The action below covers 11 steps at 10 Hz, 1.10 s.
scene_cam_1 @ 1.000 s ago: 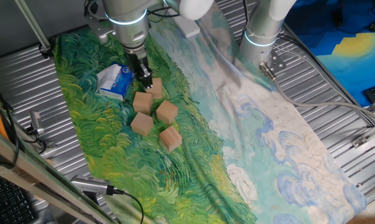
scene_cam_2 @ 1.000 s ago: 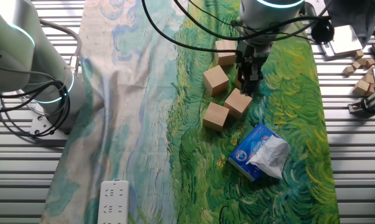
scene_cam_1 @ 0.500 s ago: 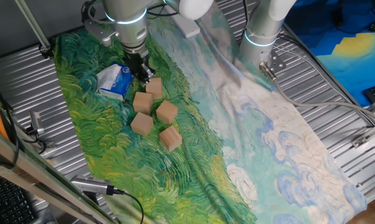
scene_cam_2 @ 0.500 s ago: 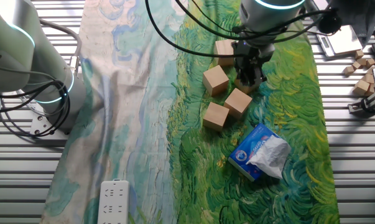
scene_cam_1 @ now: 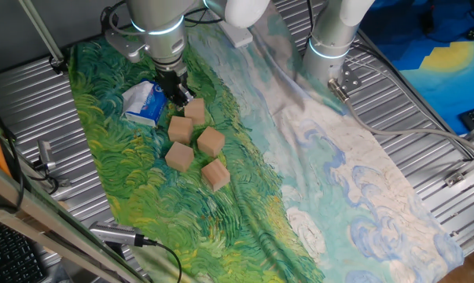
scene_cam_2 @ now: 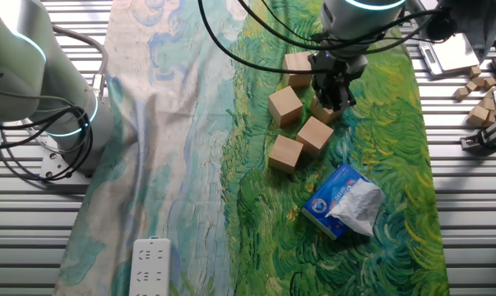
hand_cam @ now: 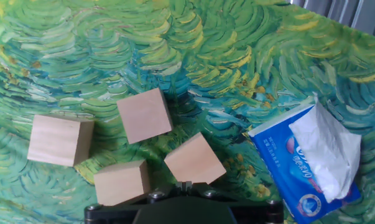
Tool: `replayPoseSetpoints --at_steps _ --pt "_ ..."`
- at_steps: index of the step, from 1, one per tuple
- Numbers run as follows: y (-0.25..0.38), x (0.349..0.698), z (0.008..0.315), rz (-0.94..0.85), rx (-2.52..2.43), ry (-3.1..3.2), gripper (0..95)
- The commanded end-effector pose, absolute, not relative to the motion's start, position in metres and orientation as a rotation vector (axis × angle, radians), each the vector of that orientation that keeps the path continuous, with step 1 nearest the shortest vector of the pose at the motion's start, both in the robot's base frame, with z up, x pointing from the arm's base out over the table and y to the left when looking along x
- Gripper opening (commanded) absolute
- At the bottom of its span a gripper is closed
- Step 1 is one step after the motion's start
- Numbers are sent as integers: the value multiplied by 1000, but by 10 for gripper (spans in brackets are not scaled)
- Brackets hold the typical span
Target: Stack the blocks in a vertical line of five
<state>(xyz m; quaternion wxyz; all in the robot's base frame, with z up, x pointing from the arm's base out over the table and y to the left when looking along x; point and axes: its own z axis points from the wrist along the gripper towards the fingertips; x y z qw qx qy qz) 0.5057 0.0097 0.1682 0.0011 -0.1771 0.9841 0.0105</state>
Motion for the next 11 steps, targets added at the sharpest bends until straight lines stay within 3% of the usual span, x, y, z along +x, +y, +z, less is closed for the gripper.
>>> replayPoseSetpoints --at_steps 1,5,6,11 --pt "19 512 165 38 -545 3097 0" --pt "35 523 141 132 -570 3074 0" --pt "35 523 138 173 -572 3067 190" --pt "36 523 136 69 -582 3074 190"
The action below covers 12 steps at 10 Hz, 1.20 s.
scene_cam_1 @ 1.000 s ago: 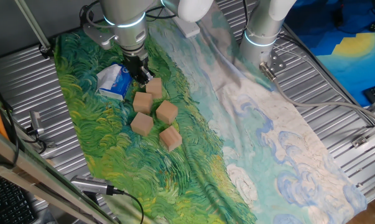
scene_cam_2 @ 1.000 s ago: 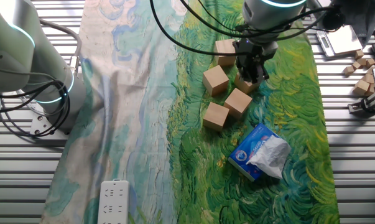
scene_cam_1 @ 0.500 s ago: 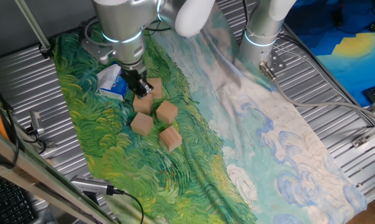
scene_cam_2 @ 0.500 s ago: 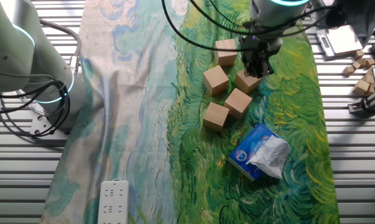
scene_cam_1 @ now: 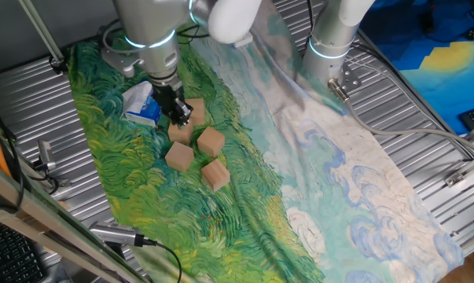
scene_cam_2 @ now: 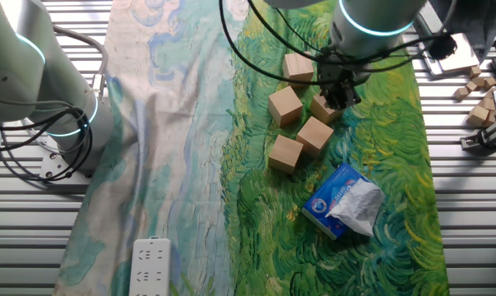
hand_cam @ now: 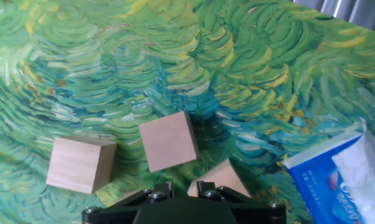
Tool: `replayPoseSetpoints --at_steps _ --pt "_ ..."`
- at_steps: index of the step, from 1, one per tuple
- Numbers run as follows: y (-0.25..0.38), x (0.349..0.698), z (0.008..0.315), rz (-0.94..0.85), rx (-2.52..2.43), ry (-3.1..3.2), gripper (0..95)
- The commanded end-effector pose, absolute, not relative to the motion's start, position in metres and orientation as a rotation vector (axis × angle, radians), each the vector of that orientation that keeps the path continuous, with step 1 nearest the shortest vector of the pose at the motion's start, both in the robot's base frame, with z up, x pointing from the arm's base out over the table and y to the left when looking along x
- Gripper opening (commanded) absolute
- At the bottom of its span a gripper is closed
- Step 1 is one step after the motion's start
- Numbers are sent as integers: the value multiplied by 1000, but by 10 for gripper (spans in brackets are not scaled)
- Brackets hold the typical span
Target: Stack the blocks in a vertical line of five
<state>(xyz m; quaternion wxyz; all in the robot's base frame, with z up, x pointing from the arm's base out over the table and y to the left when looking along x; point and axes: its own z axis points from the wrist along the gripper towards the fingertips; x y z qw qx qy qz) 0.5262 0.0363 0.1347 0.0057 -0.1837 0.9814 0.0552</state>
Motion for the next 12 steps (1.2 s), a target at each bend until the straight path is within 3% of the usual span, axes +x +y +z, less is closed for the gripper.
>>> replayPoseSetpoints --at_steps 1,5,6,7,12 --pt "36 523 136 53 -585 3075 190" --pt "41 527 120 -9 -562 3094 190" --pt "44 529 117 -3 -554 3096 0" --pt "46 534 115 -3 -557 3095 190" --pt "56 550 98 2 -550 3090 190"
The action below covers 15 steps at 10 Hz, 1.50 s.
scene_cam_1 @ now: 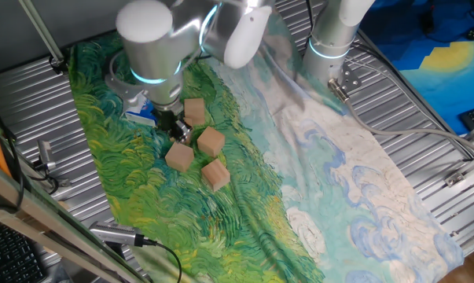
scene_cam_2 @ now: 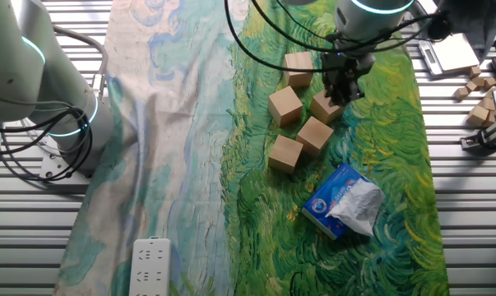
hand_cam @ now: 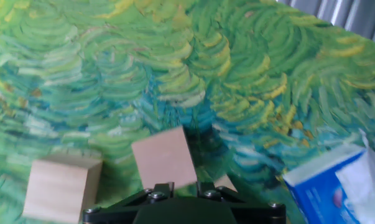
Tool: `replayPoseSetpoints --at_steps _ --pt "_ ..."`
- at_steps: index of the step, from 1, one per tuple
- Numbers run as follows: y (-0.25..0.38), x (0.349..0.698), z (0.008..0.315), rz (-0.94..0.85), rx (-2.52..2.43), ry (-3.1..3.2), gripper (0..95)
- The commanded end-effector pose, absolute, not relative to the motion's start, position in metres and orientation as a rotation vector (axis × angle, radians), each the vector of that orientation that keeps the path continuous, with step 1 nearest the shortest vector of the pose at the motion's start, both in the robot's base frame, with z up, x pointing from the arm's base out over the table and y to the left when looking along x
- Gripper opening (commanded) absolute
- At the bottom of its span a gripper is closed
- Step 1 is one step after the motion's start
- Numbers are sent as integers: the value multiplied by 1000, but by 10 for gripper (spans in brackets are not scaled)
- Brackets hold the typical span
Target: Stack the blocks in a vertical line of five
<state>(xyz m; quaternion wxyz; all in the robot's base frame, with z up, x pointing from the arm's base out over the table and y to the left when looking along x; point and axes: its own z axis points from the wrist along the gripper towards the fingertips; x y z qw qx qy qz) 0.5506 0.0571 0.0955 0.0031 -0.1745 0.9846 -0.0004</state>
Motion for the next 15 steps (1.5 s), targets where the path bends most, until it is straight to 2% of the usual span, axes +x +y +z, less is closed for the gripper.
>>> replayPoseSetpoints --at_steps 1,3,5,14,15 --pt "60 556 97 13 -552 3083 190" --pt "67 556 97 16 -596 3083 190" --pt "71 555 92 104 -642 3059 570" --pt "76 548 65 136 -665 3050 570" --pt "77 548 64 135 -671 3049 760"
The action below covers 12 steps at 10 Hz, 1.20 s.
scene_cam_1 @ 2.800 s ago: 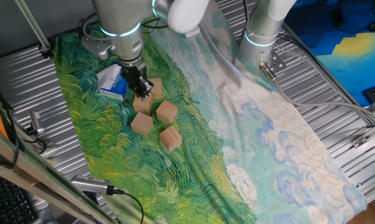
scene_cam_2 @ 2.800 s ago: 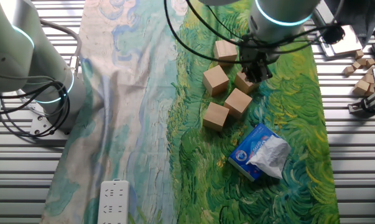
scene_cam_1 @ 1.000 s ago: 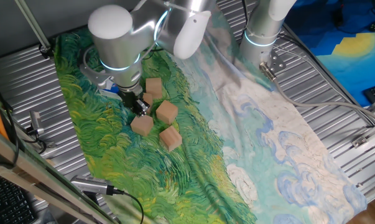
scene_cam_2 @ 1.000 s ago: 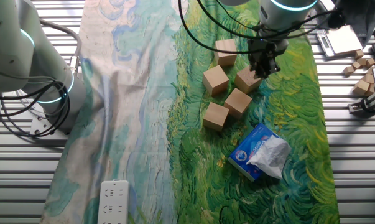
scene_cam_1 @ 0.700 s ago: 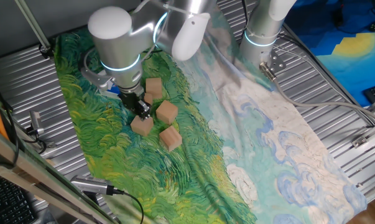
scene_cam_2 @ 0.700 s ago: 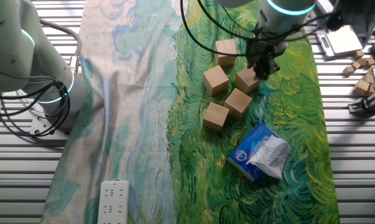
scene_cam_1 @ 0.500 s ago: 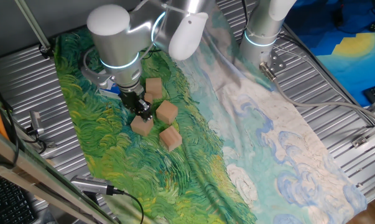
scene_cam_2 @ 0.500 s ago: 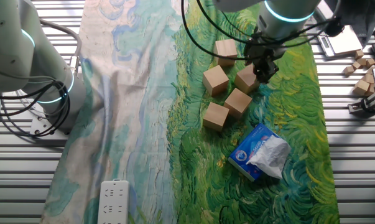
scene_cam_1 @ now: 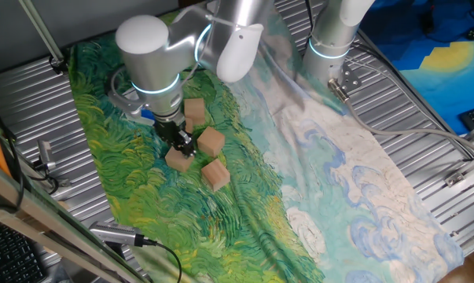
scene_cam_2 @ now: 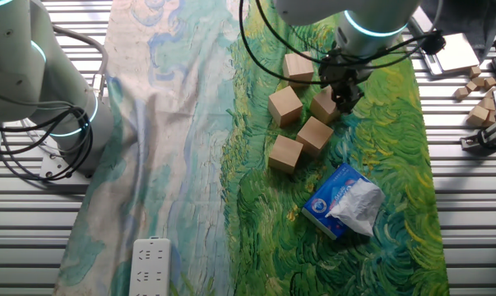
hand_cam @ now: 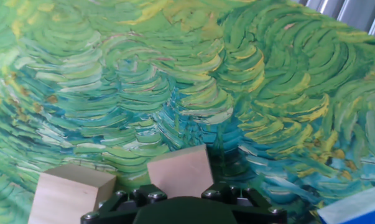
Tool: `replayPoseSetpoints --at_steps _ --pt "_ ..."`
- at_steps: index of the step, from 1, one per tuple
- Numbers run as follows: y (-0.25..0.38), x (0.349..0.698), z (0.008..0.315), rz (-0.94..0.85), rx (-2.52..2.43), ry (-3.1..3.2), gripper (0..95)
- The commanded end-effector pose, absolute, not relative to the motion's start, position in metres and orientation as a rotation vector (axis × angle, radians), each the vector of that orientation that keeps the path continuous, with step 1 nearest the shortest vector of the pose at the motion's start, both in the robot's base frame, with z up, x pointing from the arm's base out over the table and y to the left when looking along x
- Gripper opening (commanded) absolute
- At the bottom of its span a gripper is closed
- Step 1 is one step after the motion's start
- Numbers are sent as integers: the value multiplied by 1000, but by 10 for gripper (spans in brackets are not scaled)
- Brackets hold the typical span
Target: Stack the blocks in a vertical line of five
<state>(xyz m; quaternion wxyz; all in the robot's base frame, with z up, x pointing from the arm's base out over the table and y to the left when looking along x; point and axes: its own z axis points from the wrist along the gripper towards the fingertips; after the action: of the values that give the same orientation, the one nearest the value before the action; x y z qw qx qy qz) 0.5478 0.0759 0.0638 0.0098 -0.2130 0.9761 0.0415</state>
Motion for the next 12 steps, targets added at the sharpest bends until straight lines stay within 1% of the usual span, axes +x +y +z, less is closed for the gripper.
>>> replayPoseSetpoints --at_steps 1,4,12 --pt "77 548 63 134 -680 3045 760" --pt "78 546 58 130 -677 3038 760" --pt "78 546 58 130 -677 3038 760"
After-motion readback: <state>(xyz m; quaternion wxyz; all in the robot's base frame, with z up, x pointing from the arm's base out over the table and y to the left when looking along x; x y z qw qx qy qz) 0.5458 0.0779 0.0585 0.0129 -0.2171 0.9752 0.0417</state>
